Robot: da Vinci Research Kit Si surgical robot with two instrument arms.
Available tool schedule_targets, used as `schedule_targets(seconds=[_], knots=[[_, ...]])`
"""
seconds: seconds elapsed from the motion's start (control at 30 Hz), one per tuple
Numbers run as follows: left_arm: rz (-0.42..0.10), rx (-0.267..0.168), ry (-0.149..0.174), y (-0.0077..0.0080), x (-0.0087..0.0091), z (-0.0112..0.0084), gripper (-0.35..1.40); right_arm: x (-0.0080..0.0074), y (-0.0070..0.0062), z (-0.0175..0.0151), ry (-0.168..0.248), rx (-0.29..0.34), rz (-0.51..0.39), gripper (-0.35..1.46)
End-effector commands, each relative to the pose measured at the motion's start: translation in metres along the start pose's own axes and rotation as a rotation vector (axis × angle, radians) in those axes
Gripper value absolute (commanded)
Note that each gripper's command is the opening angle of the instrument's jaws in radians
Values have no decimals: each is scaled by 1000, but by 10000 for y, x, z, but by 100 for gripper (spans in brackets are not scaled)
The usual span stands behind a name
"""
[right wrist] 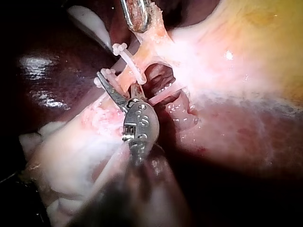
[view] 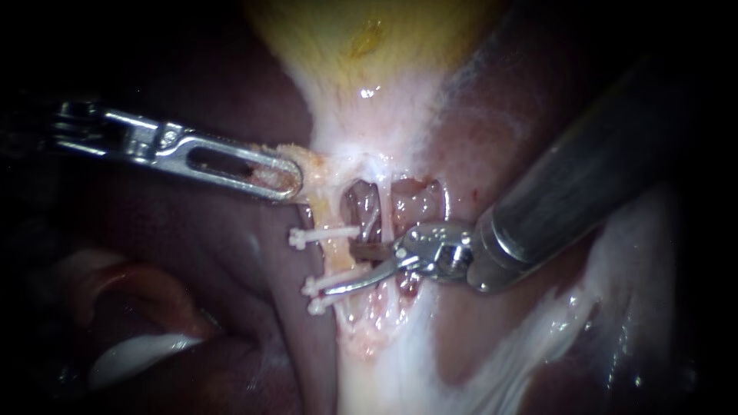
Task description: Go to the cutting position left tube
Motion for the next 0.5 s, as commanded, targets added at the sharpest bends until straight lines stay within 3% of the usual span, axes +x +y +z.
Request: schedule_targets(seconds=[0.03,0.33,0.5], knots=[[-1,-1,0,0,0,1,-35,1,0,1,7,9,3,130],[-1,0,1,-1,-1,2,-35,11,2,21,55,23,16,130],[-1,0,1,-1,-1,2,-35,10,5,35,56,15,10,127]])
